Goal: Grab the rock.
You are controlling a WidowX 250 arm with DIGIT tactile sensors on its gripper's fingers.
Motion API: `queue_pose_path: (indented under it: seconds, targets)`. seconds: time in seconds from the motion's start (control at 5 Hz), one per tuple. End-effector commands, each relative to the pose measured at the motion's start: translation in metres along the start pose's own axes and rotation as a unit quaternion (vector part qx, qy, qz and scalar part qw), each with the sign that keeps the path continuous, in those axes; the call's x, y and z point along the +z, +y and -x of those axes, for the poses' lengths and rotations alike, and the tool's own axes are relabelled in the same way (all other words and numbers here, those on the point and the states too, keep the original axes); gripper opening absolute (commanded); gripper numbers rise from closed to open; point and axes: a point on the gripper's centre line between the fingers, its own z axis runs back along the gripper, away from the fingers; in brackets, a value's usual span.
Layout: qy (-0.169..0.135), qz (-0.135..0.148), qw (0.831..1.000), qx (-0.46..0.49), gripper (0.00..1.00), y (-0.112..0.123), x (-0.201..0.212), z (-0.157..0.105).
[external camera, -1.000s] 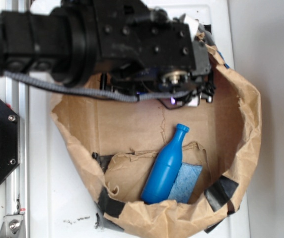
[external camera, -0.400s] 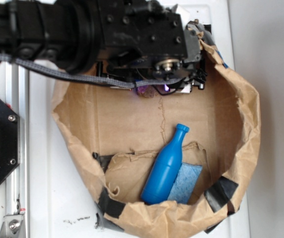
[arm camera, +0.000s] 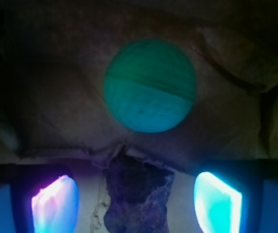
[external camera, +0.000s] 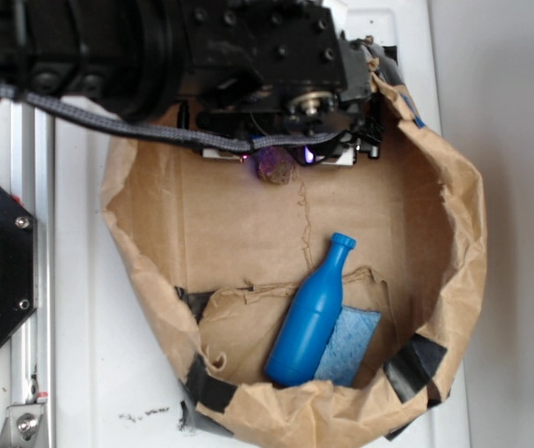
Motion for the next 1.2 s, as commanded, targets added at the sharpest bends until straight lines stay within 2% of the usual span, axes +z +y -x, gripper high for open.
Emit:
queue_pose_path:
  seconds: [0.0, 0.2, 0.4, 1.0]
  targets:
    - [-0.019, 0.013, 1.000, 0.000, 1.00, -0.001, 0.001, -0.002]
    - [-0.016, -0.003, 1.000, -0.003, 1.00, 0.002, -0.012, 0.003]
    - [-0.020, -0.005, 1.000, 0.004, 0.00, 0.003, -0.018, 0.008]
    - [-0.012, 0.011, 1.000, -0.009, 0.00, 0.002, -0.009, 0.006]
